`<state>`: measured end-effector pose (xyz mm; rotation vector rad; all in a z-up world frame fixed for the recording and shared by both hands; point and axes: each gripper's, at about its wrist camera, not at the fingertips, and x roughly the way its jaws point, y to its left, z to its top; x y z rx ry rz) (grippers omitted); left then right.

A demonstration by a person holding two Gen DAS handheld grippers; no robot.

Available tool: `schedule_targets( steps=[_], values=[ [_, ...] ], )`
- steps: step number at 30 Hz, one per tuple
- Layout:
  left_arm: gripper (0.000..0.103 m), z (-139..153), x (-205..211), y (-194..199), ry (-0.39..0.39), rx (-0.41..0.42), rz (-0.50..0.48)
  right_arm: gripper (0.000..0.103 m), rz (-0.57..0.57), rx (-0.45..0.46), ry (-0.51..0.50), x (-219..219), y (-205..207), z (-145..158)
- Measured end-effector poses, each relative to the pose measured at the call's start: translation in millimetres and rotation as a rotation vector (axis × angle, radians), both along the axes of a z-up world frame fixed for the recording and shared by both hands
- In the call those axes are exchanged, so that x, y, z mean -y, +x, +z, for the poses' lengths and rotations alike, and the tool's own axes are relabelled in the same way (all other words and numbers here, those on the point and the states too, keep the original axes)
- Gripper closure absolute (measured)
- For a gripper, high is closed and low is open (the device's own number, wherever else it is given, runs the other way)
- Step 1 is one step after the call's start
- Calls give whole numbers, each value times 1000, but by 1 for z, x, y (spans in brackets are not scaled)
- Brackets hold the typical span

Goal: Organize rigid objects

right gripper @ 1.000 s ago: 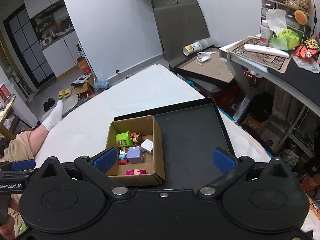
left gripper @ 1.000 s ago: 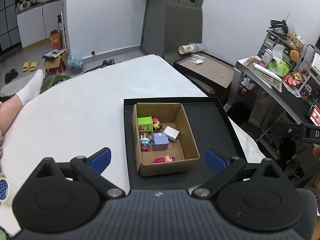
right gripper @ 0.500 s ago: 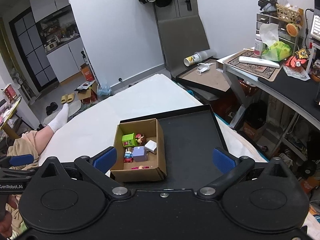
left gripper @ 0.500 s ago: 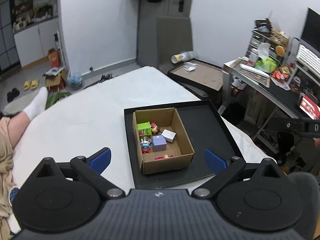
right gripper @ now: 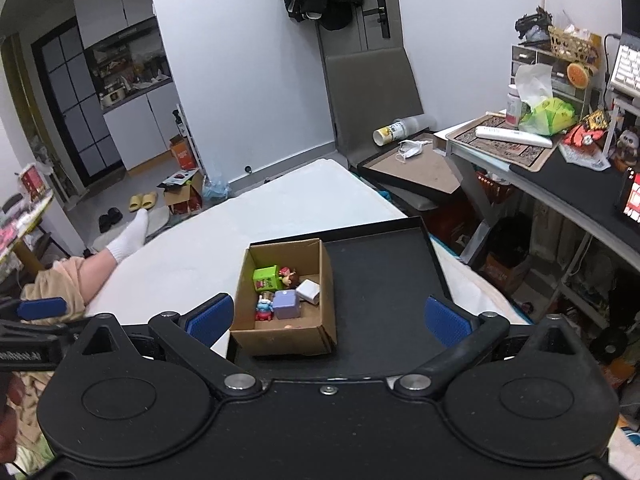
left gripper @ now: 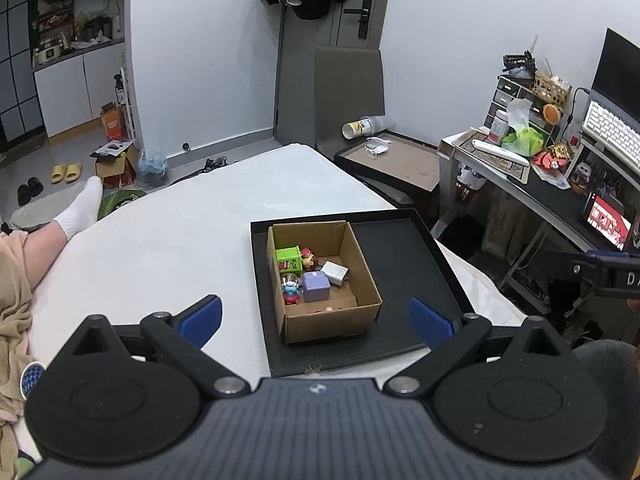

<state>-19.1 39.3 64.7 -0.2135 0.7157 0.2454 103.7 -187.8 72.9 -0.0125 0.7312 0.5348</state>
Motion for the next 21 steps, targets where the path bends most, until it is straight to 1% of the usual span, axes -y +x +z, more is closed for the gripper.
schedule_targets(
  steps=[9,16,18,19,21],
  values=[
    [4,0,2,-12,10,15,-2,0,10,9,8,3,-14,0],
    [4,-4,7,-13,11,12,-21,0,-18,20,3,8,-17,-3],
    [4,-6,8,-14,9,10,-21,0,-18,-7,31,11,-17,-4],
    [4,-6,8,-13,7,8,-20,0,-7,-9,48,12,-17,-3],
    [4,-6,9,-14,5,9,-25,0,5,5,50,11,-20,-2]
  ],
)
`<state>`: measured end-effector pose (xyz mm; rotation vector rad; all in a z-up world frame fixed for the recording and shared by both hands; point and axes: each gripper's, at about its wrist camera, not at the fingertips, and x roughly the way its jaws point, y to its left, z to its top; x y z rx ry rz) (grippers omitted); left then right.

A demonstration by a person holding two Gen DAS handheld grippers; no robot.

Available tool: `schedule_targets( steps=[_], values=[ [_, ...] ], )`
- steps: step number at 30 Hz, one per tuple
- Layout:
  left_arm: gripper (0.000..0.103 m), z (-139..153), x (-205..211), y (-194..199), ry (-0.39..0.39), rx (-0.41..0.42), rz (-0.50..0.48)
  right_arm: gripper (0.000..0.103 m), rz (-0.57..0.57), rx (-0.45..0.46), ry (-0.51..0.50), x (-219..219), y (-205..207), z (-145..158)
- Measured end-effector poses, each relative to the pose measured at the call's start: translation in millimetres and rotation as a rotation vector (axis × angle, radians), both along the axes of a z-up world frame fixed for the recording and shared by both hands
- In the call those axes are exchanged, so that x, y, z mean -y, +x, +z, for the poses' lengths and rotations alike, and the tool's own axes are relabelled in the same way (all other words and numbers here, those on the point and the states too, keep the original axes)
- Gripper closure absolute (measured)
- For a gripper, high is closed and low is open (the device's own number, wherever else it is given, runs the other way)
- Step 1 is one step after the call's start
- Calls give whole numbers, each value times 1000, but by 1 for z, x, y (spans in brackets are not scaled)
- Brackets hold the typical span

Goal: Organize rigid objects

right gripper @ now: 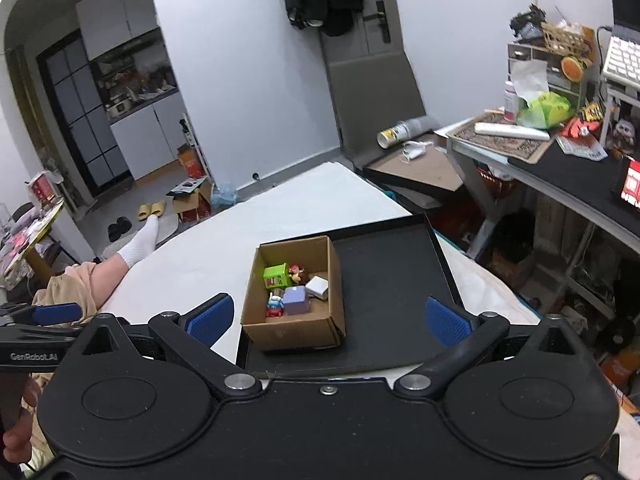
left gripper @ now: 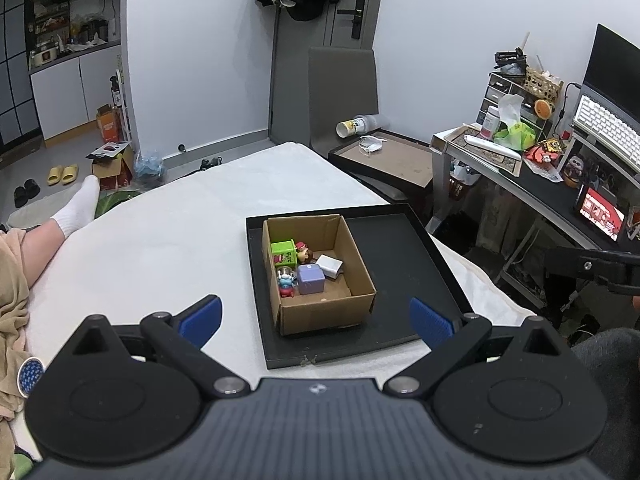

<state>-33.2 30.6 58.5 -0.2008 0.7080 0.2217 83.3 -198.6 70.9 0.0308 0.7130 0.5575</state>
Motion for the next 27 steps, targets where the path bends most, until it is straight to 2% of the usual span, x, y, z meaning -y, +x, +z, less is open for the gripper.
schedule_targets(
  steps=[8,27],
  values=[
    [4,-1,3,1,4,-2,-2,0,26,30,-62,-9,-8,-5],
    [4,-3,13,2,10,-18,-22,0,18,5,-58,-5,-6,-10]
  ],
)
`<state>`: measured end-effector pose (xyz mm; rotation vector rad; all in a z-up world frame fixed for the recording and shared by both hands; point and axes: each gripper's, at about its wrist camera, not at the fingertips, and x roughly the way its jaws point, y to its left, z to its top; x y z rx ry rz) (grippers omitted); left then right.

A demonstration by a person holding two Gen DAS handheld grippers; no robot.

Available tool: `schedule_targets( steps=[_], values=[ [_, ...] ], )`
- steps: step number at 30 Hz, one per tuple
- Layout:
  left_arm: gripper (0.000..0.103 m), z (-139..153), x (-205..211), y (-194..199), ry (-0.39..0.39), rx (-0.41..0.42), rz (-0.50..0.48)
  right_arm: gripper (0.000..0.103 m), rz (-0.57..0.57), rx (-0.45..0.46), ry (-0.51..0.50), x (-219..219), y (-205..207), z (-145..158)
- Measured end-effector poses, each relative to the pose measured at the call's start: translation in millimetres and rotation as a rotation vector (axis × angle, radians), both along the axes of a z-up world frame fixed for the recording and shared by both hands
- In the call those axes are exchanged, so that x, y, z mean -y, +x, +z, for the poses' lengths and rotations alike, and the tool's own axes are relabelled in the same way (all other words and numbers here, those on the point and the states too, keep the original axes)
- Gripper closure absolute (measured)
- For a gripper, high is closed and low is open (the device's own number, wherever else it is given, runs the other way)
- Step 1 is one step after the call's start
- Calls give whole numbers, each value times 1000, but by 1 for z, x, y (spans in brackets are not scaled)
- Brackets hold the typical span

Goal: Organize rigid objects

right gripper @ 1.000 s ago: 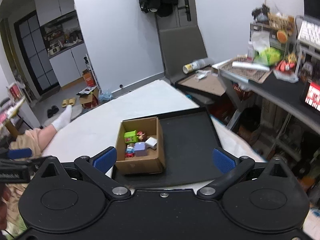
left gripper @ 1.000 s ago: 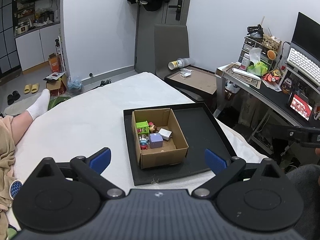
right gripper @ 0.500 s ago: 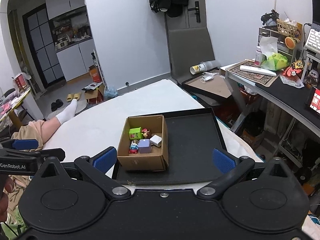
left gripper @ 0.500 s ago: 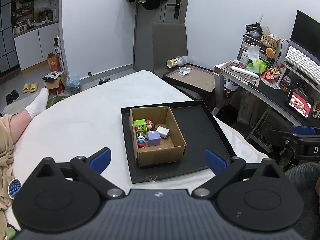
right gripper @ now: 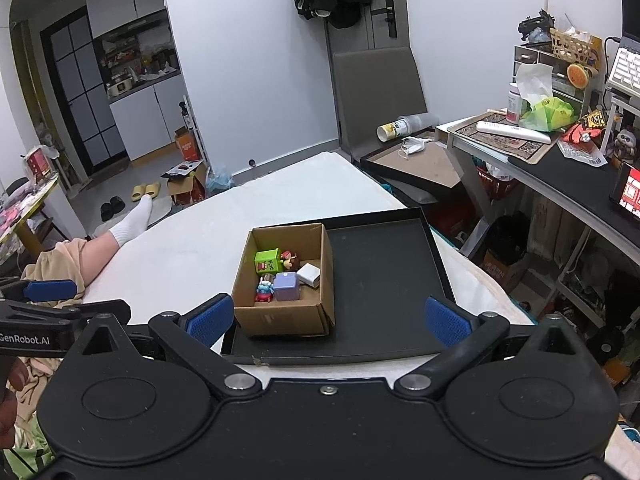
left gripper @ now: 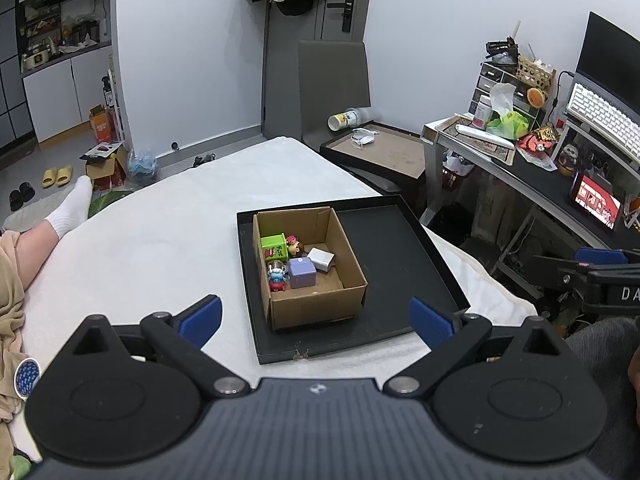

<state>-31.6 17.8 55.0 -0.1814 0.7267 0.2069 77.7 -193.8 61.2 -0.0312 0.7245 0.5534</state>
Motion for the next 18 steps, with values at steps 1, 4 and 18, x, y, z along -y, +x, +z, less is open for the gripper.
schedule_targets(
  steps=[1,4,18],
  values=[
    [4,0,0,0,0,0,-1,0,0,-1,1,0,0,0],
    [4,0,0,0,-6,2,-1,0,0,-5,4,1,1,0],
    [4,-6,1,6,-20,-8,-12,0,-4,-22,12,4,5,-2]
  ],
)
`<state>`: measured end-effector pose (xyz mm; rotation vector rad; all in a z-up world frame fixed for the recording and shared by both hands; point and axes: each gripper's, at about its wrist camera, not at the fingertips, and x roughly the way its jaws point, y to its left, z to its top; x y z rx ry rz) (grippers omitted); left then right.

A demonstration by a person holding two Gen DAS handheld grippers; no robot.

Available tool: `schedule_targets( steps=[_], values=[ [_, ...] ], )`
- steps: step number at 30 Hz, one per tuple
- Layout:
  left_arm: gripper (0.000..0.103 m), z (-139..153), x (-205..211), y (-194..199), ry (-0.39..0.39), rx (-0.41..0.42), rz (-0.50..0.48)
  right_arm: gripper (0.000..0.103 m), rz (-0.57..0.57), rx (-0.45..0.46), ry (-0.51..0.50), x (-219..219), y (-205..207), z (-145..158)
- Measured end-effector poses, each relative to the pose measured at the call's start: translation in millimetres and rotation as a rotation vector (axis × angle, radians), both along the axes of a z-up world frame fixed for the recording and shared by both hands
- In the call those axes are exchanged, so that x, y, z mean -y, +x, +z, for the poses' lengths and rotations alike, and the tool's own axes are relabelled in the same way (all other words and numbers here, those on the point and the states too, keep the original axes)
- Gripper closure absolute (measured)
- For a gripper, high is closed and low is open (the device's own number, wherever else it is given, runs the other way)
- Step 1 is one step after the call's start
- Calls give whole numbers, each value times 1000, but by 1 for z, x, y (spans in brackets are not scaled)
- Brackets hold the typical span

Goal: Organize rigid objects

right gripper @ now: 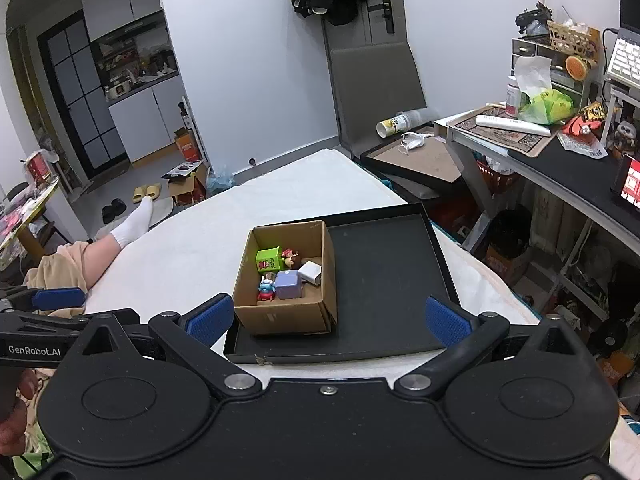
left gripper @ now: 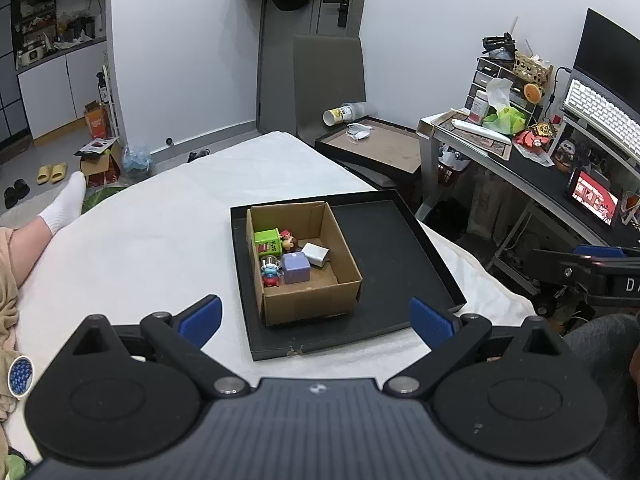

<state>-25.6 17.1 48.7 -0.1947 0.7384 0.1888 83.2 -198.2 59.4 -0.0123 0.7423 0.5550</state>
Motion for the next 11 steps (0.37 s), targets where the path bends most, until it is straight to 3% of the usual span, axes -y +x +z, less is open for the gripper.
schedule_targets(
  steps=[11],
  values=[
    [4,-6,0,7,-7,0,2,0,-7,-16,4,3,5,-5]
  ],
)
